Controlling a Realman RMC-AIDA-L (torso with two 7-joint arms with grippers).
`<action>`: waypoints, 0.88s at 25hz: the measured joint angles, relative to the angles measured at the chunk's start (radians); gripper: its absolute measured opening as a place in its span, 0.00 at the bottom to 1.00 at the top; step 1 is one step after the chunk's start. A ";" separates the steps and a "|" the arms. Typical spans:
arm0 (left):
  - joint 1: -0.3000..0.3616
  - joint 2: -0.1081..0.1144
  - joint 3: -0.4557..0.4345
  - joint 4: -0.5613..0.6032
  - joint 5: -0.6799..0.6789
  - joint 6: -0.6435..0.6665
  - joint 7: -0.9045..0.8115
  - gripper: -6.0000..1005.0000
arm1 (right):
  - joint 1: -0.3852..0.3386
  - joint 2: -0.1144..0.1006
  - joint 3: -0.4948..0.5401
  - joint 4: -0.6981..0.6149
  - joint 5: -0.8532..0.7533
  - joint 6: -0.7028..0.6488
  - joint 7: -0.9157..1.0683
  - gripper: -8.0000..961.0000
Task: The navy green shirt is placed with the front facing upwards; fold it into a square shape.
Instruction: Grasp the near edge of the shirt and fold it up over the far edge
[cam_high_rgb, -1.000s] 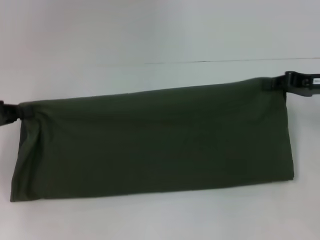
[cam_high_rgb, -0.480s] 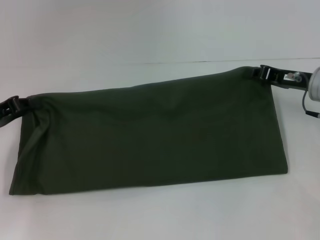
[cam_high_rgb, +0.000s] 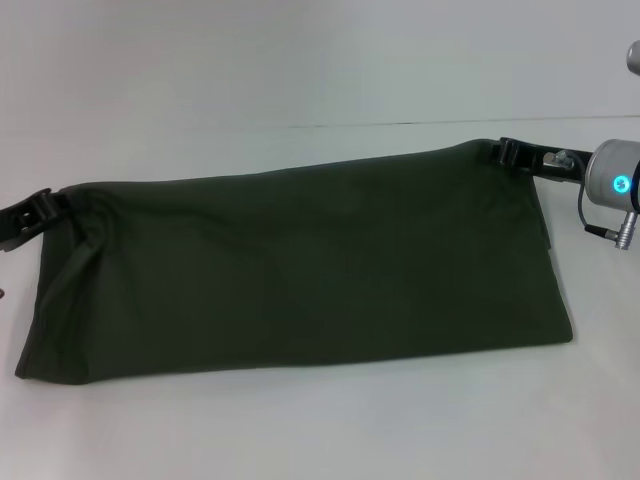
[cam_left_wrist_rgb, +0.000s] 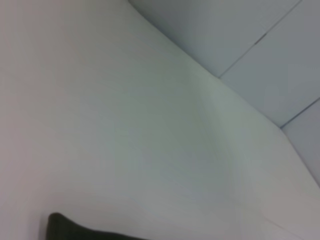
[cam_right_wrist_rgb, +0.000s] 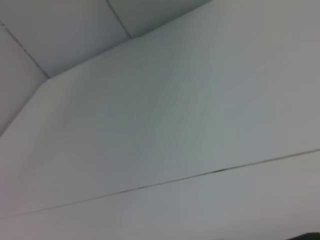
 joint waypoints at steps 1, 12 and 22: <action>-0.002 -0.004 0.006 -0.001 -0.004 -0.013 0.004 0.07 | 0.001 0.001 -0.002 0.005 0.002 0.010 0.000 0.09; 0.001 -0.063 0.053 -0.004 -0.114 -0.152 0.078 0.07 | 0.006 0.002 -0.016 0.081 0.121 0.105 -0.115 0.11; 0.022 -0.073 0.053 -0.063 -0.261 -0.202 0.176 0.12 | -0.006 0.002 -0.010 0.089 0.176 0.121 -0.129 0.44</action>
